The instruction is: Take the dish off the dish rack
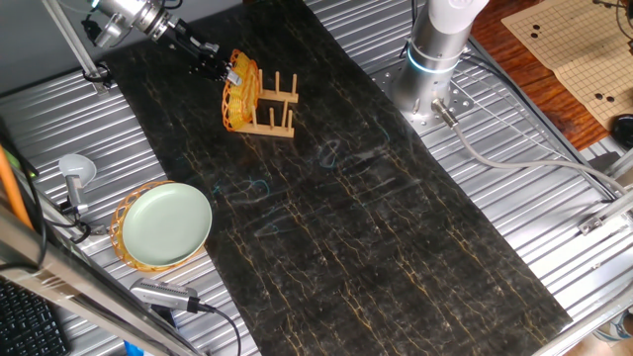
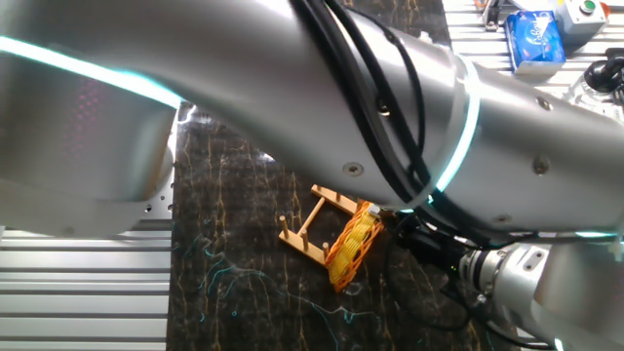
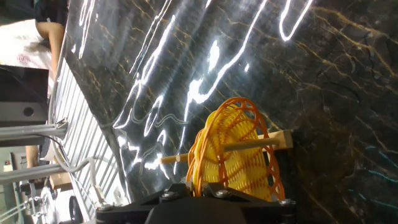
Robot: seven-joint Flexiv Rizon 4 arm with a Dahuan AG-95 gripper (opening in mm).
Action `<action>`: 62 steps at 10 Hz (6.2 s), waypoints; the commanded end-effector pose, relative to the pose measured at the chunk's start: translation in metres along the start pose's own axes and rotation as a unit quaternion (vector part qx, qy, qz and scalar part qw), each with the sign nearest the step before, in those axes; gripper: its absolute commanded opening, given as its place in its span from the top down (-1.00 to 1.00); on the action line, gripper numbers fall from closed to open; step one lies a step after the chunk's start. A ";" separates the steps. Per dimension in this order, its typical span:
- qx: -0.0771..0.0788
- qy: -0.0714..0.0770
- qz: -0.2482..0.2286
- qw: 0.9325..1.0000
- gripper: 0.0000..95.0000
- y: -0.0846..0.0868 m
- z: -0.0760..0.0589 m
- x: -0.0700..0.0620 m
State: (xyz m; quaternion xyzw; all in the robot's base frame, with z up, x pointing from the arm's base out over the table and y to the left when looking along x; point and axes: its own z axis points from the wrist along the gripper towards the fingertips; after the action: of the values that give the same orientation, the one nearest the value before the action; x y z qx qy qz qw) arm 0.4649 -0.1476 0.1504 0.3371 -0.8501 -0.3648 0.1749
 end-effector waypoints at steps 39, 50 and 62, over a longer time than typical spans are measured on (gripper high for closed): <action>-0.035 -0.015 0.007 0.999 1.00 0.047 -0.016 -0.032; -0.030 -0.002 0.047 0.998 1.00 0.083 -0.049 -0.044; 0.106 -0.042 0.113 0.987 1.00 0.147 -0.034 -0.100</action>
State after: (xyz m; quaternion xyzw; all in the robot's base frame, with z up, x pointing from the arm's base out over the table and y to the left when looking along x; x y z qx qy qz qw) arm 0.4892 -0.0230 0.2768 0.2419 -0.9210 -0.2683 0.1461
